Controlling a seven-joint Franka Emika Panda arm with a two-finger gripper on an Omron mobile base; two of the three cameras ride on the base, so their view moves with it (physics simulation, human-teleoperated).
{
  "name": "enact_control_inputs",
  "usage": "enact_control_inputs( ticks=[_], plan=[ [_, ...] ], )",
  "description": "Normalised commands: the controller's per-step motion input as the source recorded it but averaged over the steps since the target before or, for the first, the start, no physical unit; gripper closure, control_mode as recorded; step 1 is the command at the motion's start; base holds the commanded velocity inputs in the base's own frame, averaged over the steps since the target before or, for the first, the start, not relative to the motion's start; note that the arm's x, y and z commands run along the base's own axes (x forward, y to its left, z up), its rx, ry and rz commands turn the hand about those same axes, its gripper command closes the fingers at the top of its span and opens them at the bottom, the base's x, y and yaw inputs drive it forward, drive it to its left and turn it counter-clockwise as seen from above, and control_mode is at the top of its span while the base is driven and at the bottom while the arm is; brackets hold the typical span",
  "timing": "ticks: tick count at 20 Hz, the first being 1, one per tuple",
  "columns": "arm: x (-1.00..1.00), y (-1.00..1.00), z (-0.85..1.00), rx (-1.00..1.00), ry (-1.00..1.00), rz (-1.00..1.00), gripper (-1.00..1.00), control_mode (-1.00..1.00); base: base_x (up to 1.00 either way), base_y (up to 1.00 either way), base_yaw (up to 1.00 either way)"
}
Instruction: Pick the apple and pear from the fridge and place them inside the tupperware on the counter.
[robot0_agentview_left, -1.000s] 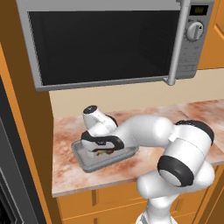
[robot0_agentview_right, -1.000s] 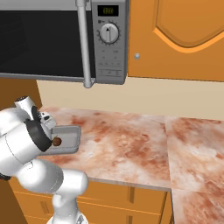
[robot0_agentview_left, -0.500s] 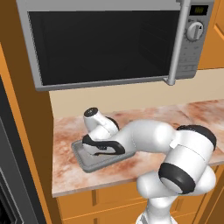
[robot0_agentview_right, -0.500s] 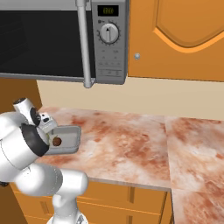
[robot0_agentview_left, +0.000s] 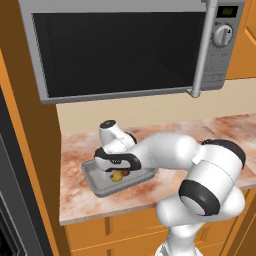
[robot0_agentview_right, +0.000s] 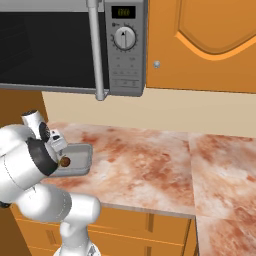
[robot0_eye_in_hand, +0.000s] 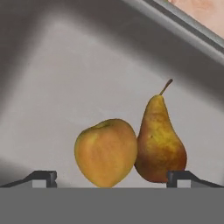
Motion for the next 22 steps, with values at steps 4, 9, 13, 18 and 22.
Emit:
enact_control_inputs(
  ticks=[4,9,13,18,22],
  plan=[
    [-0.01,0.02,0.00,0.02,0.00,0.00,-1.00,-1.00,0.00,0.00,0.00],
    [-0.43,0.00,0.01,0.02,-0.15,-0.10,-1.00,-1.00,0.00,0.00,0.00],
    [-0.62,0.00,0.07,0.12,-0.24,-0.17,-1.00,-1.00,0.00,0.00,0.00],
    [-0.40,-0.05,0.37,0.08,-0.14,-0.12,-1.00,-1.00,0.00,0.00,0.00],
    [-0.14,-0.15,0.73,0.09,0.00,-0.05,-1.00,-1.00,0.00,0.00,0.00]
  ],
)
